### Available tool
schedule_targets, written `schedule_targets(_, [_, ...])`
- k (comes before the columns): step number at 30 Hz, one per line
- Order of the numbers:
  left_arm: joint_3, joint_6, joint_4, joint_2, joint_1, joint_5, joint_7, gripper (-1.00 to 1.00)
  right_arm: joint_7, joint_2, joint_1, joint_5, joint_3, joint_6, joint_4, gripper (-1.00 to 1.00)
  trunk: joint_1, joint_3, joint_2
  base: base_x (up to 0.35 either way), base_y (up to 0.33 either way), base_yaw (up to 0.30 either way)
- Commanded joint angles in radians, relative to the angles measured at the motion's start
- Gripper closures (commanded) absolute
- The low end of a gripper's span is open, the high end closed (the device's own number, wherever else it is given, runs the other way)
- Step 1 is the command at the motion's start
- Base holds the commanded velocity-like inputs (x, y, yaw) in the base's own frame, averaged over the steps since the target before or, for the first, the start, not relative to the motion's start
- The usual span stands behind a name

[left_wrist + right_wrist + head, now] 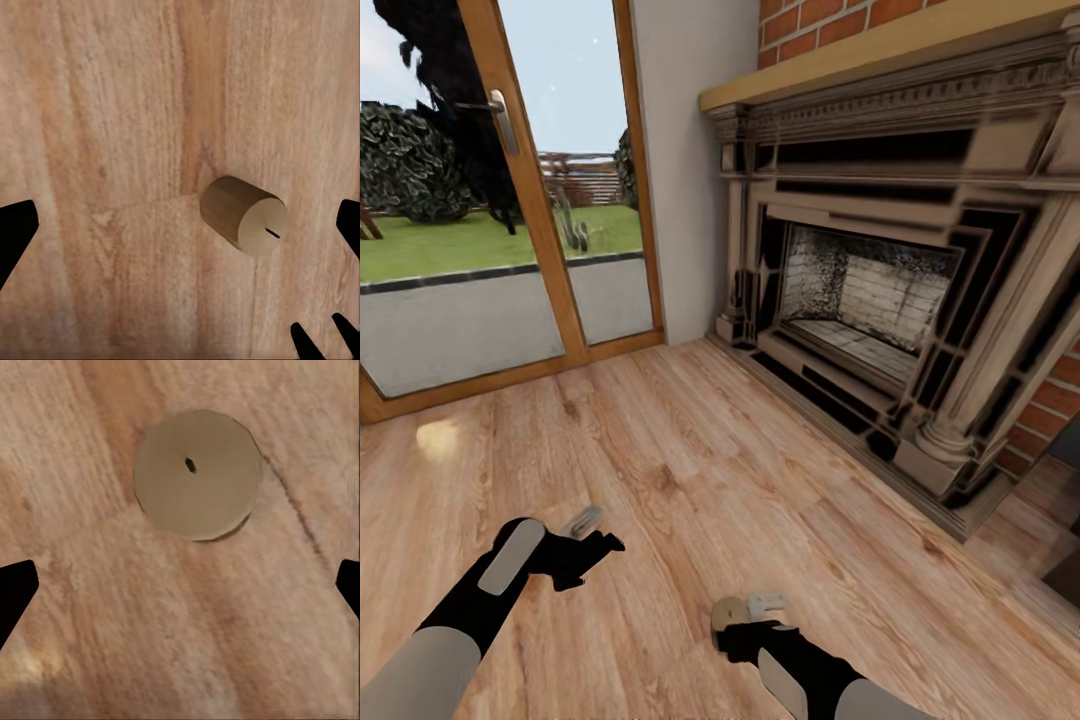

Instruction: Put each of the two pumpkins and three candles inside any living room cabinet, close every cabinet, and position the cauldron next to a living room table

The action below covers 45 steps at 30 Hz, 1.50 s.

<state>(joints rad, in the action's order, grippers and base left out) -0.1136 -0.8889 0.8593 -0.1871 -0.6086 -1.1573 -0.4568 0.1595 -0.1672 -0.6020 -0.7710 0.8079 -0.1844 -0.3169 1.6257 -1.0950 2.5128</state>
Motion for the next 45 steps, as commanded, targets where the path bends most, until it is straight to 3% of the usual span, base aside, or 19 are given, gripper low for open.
schedule_targets(1, [-0.003, -0.005, 0.001, -0.007, 0.000, -0.011, -0.004, -1.00, 0.014, 0.001, -0.001, -0.008, 0.008, 0.000, 0.004, -1.00, 0.000, -0.001, 0.000, -0.052, 0.000, 0.000])
schedule_targets(13, [0.002, 0.021, 0.004, 0.001, 0.000, -0.013, -0.057, -1.00, -0.014, 0.001, -0.004, -0.005, 0.006, -0.012, 0.002, -1.00, 0.000, 0.000, 0.000, -0.074, 0.053, -0.005])
schedule_targets(22, [0.002, 0.021, 0.006, 0.002, 0.000, -0.013, -0.057, -1.00, -0.015, 0.000, -0.004, -0.032, 0.007, -0.016, 0.001, -1.00, 0.000, 0.004, 0.000, -0.003, 0.096, -0.106])
schedule_targets(45, [0.000, 0.021, 0.006, 0.004, 0.000, -0.006, -0.058, -1.00, -0.014, -0.002, -0.004, -0.033, 0.008, -0.018, 0.001, -1.00, 0.000, 0.005, 0.000, 0.000, 0.171, -0.013])
